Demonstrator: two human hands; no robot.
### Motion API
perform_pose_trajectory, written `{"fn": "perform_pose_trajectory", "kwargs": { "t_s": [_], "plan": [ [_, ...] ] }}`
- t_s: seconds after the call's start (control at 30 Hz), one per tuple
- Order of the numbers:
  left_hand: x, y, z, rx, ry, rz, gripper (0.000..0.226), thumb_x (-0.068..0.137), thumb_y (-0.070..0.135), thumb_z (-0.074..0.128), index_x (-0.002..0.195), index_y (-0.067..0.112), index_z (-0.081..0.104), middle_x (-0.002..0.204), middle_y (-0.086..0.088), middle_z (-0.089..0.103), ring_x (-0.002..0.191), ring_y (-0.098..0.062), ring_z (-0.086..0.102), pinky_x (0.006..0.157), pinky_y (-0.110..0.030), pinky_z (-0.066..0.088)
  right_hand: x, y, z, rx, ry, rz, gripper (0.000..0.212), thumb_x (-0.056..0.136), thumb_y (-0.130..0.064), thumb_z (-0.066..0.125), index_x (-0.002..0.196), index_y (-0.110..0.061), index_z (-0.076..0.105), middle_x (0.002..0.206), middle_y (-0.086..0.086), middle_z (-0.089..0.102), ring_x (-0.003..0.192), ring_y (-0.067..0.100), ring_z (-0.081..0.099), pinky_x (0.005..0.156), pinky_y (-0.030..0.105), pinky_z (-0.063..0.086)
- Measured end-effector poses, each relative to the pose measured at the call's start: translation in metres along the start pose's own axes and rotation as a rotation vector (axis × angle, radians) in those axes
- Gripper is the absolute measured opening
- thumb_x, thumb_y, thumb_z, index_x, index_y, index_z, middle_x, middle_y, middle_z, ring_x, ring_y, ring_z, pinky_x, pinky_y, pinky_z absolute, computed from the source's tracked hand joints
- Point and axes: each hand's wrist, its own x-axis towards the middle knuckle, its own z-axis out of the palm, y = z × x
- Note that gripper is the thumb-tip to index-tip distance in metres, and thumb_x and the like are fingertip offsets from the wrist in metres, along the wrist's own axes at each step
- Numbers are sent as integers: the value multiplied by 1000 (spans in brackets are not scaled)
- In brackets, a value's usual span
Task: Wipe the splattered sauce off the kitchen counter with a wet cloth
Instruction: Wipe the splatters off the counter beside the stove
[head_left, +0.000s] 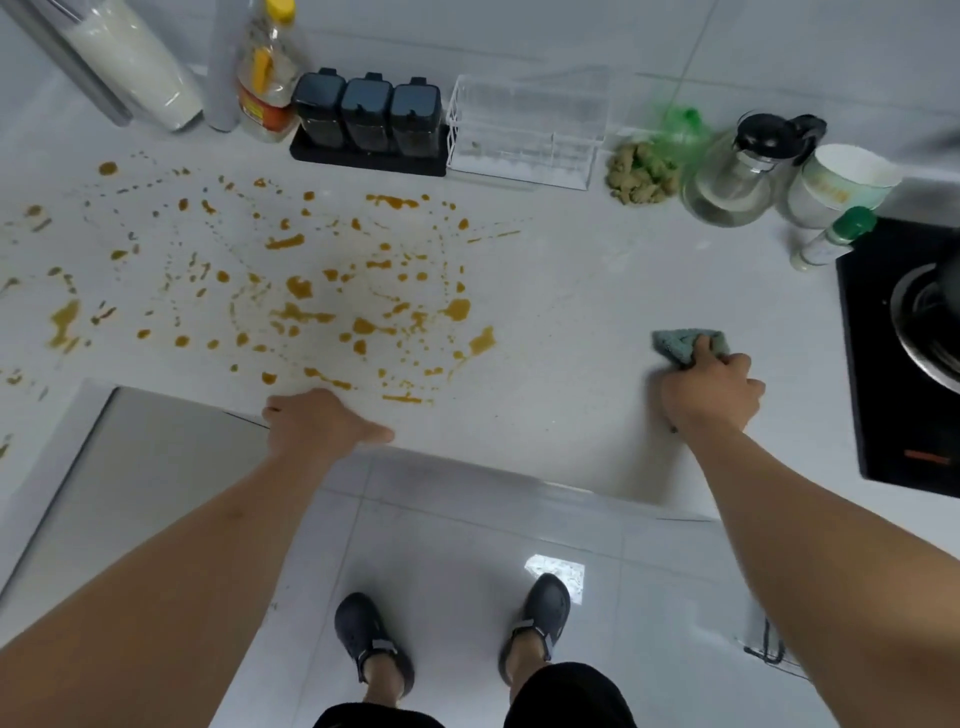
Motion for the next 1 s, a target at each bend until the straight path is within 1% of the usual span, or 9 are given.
{"fn": "perform_pose_trajectory", "kwargs": {
  "t_s": [0.17, 0.3, 0.43, 0.53, 0.6, 0.63, 0.7, 0.73, 1.0],
  "plan": [
    [4, -5, -9, 110, -59, 118, 117, 14, 109, 51, 83, 15, 65, 96, -12, 71, 102, -39, 65, 93, -47, 55, -107, -92, 51, 22, -29, -184, 68, 89, -34, 47, 155, -32, 34, 134, 11, 44, 105, 39, 45, 100, 43, 39],
    [-4, -15, -21, 195, -59, 225, 108, 45, 108, 51, 100, 16, 67, 104, -6, 71, 100, -31, 68, 95, -43, 52, -209, -168, 88, -47, -103, -413, 67, 88, -33, 52, 153, -30, 39, 131, 13, 48, 107, 39, 47, 90, 41, 39],
    [1, -46, -32, 110, -48, 344, 81, 67, 94, 61, 78, 14, 61, 79, -2, 67, 75, -24, 66, 62, -28, 46, -221, -158, 86, -134, -154, -638, 70, 85, -27, 58, 153, -32, 42, 131, 14, 50, 108, 39, 47, 91, 41, 40],
    [18, -88, -41, 50, -5, 383, 68, 79, 81, 65, 74, 13, 62, 74, -2, 65, 70, -23, 66, 56, -27, 42, -187, -114, 71, -191, -62, -480, 66, 90, -26, 56, 154, -32, 40, 134, 14, 49, 107, 40, 46, 94, 42, 45],
    [32, -112, -42, 59, 26, 345, 67, 83, 79, 62, 84, 12, 69, 85, -5, 70, 81, -25, 69, 62, -28, 48, -163, -94, 63, -130, -33, -206, 59, 92, -28, 49, 151, -31, 41, 133, 12, 46, 107, 41, 42, 92, 47, 49],
    [40, -122, -43, 74, 31, 310, 72, 84, 79, 60, 99, 10, 73, 106, -12, 73, 99, -30, 69, 73, -32, 54, -158, -96, 62, -69, -39, -63, 56, 91, -31, 48, 146, -31, 43, 131, 11, 44, 107, 41, 40, 90, 50, 51],
    [52, -136, -47, 96, 36, 237, 88, 83, 82, 57, 128, 7, 66, 152, -28, 47, 139, -40, 48, 101, -45, 51, -161, -121, 67, 48, -57, 135, 55, 87, -38, 48, 141, -27, 44, 131, 9, 41, 109, 41, 39, 88, 54, 54],
    [59, -142, -50, 106, 28, 207, 95, 83, 84, 56, 136, 5, 61, 161, -31, 32, 148, -43, 35, 109, -50, 46, -170, -141, 72, 101, -67, 149, 56, 86, -40, 47, 140, -23, 45, 133, 10, 41, 110, 42, 40, 90, 55, 53],
    [83, -133, -43, 111, -1, 192, 98, 84, 79, 62, 147, 5, 53, 158, -42, 27, 150, -54, 26, 119, -58, 34, -267, -280, 124, -67, -111, -344, 68, 89, -28, 49, 155, -25, 33, 144, 11, 42, 110, 40, 45, 99, 44, 43]
  ]
}}
